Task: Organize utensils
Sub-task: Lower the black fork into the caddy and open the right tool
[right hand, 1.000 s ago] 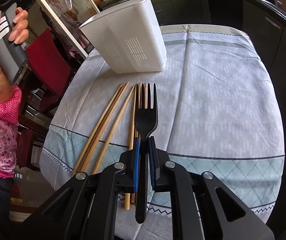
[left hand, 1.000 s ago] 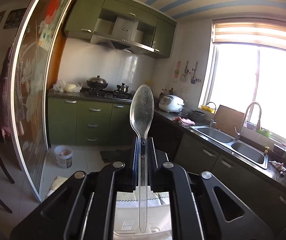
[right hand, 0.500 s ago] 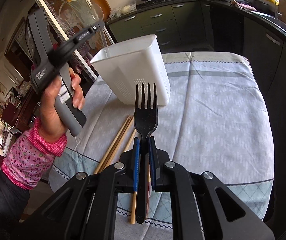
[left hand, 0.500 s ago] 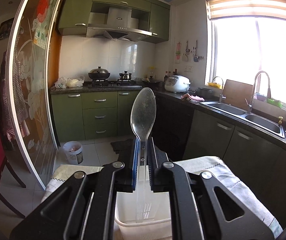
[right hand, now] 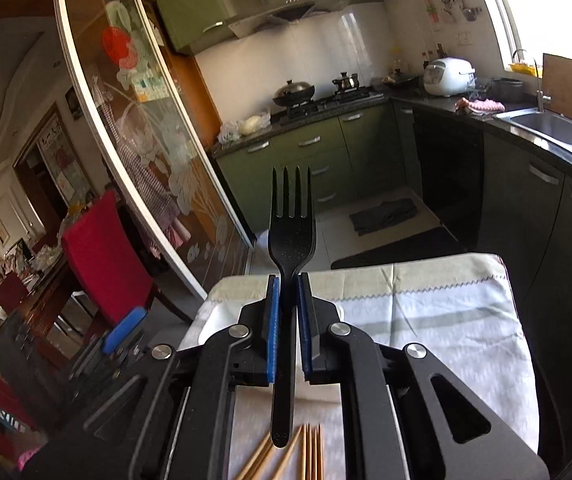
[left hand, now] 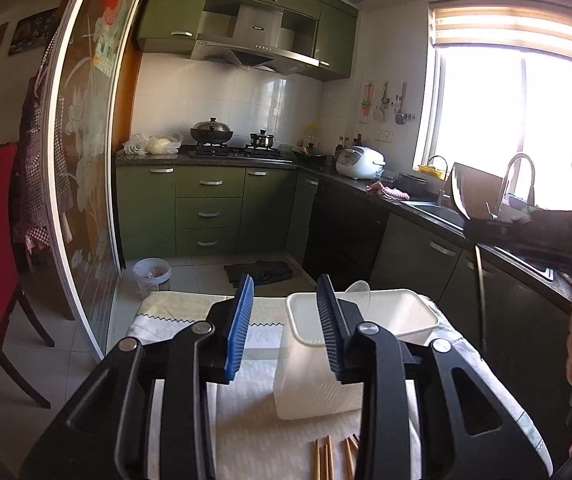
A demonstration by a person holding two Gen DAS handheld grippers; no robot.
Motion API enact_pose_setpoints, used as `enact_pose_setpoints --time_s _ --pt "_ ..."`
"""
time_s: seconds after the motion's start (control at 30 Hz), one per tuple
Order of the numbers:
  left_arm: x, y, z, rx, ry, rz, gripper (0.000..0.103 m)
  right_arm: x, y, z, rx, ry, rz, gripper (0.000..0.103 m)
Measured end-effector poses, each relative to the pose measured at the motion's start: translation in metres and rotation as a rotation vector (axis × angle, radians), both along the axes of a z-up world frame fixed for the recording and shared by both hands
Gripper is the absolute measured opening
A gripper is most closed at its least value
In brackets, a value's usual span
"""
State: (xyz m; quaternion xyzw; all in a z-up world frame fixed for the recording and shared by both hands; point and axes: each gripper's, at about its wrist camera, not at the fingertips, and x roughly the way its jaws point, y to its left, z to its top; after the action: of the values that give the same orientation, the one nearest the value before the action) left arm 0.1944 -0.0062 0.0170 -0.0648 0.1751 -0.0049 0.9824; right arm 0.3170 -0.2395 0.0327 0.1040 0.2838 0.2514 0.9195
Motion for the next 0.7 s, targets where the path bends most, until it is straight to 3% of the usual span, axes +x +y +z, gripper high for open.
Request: enact_pose_setpoints --time_s 0.23,0.47,0.7 --pt "-0.046 0.016 0.001 0.056 0.001 -0.005 0.033 0.044 0.041 -0.003 -0.062 -0.167 -0.134 0.010" --pt "-0.048 0.017 -0.007 0.023 0.071 -0.037 0.035 0.039 0.046 -0.043 -0.112 -0.145 -0.121 0.010" --pt "-0.042 0.005 -0.010 0.034 0.112 -0.060 0.035 0.014 0.039 -0.059 -0.146 -0.164 -0.101 0.011"
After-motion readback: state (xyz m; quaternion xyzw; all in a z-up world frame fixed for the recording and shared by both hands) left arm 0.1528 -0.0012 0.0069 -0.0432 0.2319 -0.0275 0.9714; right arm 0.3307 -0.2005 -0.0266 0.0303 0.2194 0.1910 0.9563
